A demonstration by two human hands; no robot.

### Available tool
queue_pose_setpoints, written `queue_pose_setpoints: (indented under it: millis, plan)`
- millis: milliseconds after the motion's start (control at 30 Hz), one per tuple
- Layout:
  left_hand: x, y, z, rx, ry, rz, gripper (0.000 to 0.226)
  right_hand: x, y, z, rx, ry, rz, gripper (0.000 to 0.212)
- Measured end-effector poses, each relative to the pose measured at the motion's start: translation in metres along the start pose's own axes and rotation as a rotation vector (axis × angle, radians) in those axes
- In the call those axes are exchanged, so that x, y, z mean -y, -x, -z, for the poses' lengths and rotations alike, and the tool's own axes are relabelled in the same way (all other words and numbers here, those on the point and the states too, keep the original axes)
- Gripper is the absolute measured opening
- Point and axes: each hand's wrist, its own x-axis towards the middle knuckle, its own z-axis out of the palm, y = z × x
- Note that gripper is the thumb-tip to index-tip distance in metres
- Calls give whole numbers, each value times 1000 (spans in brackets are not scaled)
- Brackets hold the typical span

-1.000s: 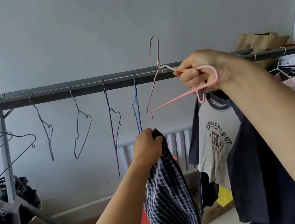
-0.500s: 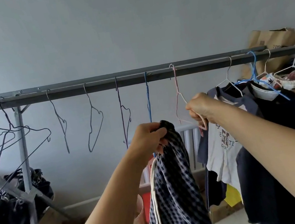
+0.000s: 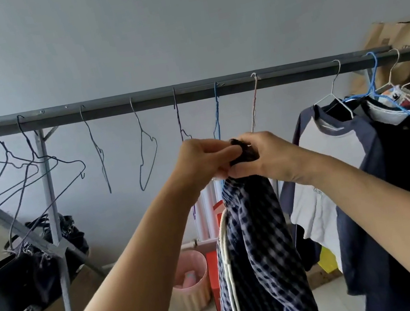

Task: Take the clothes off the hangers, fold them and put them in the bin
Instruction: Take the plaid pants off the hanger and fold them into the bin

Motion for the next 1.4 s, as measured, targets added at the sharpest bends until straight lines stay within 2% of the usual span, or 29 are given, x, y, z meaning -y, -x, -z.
queue_pose_setpoints:
  millis: [67, 133, 200, 267, 333, 467, 533, 600, 700, 767, 900, 1000, 1133, 1300, 1367, 1400]
  plan:
    - [-2, 3, 6, -17, 11, -79, 17, -5, -4, 0, -49, -84, 31, 20]
    - [4, 9, 19, 54, -26, -111, 33, -4, -3, 3, -44, -171, 82, 18]
    - [17, 16, 30, 235, -127, -91, 52, -1, -2, 9, -37, -265, 133, 29]
    - [32, 23, 36, 368, -234, -72, 52, 3, -2, 13, -24, -358, 172, 46]
    - [42, 27, 37, 402, -259, -45, 45, 6, -4, 16, -24, -408, 206, 48]
    - [52, 31, 47, 393, -380, -23, 26, 6, -5, 19, -90, -415, 245, 23]
    - [54, 32, 57, 364, -496, -23, 28, 3, -4, 22, -164, -379, 257, 15]
    - [54, 32, 69, 304, -597, -39, 38, -3, -3, 27, -236, -353, 255, 16]
    - [43, 30, 83, 160, -625, -120, 41, -13, 0, 30, -304, -295, 244, 22]
    - [31, 28, 87, 58, -600, -163, 42, -15, 2, 30, -341, -280, 232, 21]
    - [15, 24, 90, -21, -537, -230, 41, -10, 4, 29, -400, -267, 262, 28]
    - [8, 24, 92, -101, -397, -258, 39, -6, 4, 30, -421, -236, 278, 33]
    - [1, 27, 101, 1, -290, -303, 39, -1, 9, 34, -321, -201, 318, 24]
    - [1, 27, 114, 50, -575, -251, 39, 8, 19, 35, -67, 15, 364, 22]
    - [1, 26, 118, 32, -648, -247, 42, 8, 18, 34, -35, 140, 349, 15]
    - [0, 26, 120, 21, -678, -242, 43, 7, 16, 33, -41, 221, 340, 20]
